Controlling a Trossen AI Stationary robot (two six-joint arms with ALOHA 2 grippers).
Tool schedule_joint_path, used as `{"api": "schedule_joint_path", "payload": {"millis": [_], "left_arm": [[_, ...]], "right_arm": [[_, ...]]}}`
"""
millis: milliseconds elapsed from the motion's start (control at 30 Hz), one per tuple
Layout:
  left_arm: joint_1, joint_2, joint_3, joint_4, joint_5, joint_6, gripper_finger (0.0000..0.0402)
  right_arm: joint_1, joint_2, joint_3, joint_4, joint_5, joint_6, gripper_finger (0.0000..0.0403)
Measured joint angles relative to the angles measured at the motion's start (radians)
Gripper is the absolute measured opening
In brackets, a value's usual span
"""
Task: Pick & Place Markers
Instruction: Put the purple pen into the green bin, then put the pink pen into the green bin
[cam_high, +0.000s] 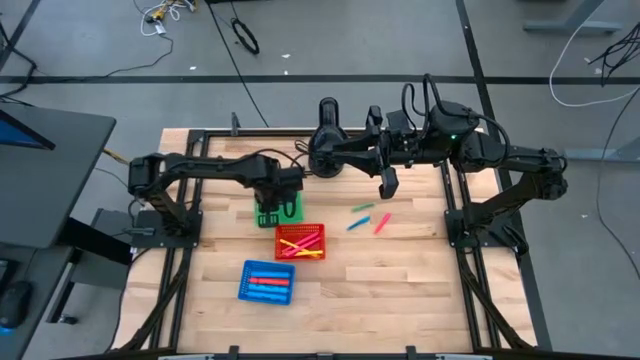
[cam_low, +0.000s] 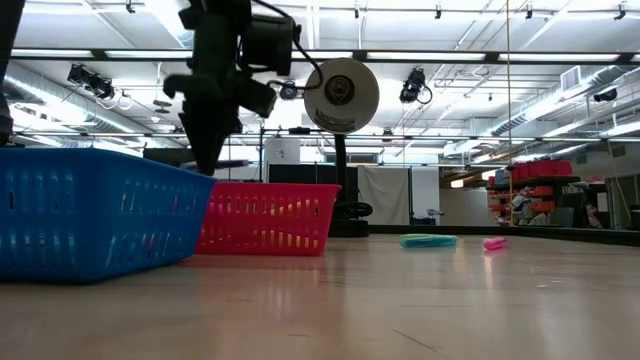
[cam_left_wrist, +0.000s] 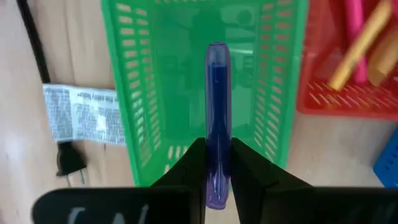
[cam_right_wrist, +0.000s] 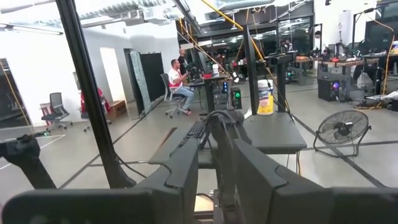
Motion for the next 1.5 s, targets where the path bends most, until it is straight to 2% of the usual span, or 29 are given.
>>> {"api": "schedule_joint_path", "payload": {"millis": [433, 633, 867, 1033, 1333, 1500], "left_arm": [[-0.023, 0.083, -0.091, 0.147, -0.005, 0.001, 0.005], [-0.023, 0.085, -0.094, 0.147, 0.011, 0.018, 0.0051], [-0.024, 0.085, -0.094, 0.147, 0.069, 0.018, 0.0113], [-0.023, 0.085, -0.094, 0.141, 0.069, 0.018, 0.0135], [-0.02, 0.082, -0.071, 0.077, 0.061, 0.008, 0.0143], [-0.02, 0.007, -0.069, 0.113, 0.062, 0.0, 0.0134]], "right_arm": [[0.0, 0.0, 0.0, -0.005, 0.0, -0.003, 0.0103], [0.0, 0.0, 0.0, -0.005, 0.0, -0.003, 0.0103], [0.0, 0.0, 0.0, -0.005, 0.0, -0.008, 0.0103], [0.0, 0.0, 0.0, -0.005, 0.0, -0.013, 0.0103], [0.0, 0.0, 0.0, -0.015, 0.0, -0.016, 0.0103], [0.0, 0.0, 0.0, -0.03, 0.0, -0.016, 0.0103]]}}
